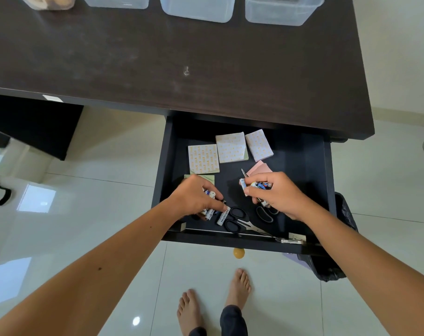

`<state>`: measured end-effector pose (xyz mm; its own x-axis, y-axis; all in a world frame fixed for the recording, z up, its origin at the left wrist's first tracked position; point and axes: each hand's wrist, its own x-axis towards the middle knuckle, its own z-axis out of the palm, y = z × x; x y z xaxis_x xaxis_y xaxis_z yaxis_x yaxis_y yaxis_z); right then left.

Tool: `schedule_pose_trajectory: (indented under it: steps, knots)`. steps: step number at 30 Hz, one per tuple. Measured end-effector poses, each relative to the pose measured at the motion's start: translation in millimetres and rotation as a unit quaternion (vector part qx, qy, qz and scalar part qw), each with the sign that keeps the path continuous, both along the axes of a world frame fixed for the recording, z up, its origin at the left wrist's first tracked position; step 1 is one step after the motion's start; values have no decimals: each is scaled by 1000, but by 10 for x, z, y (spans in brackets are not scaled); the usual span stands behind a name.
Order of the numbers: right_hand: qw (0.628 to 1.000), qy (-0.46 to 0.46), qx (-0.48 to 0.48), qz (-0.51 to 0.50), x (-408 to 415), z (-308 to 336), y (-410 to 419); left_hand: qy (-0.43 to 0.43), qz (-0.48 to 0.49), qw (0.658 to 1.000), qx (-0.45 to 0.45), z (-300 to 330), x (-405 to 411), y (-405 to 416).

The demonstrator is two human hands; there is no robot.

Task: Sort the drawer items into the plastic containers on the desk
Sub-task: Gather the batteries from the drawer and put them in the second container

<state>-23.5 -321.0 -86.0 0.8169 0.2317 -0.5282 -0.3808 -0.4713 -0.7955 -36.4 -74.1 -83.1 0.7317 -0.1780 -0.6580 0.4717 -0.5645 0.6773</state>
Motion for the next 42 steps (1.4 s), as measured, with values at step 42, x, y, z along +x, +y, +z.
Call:
schedule_pose_trajectory:
  steps: [42]
  knots:
    - [902, -186, -121, 370, 76, -178, 312, 20, 63, 997, -50, 130, -97, 145]
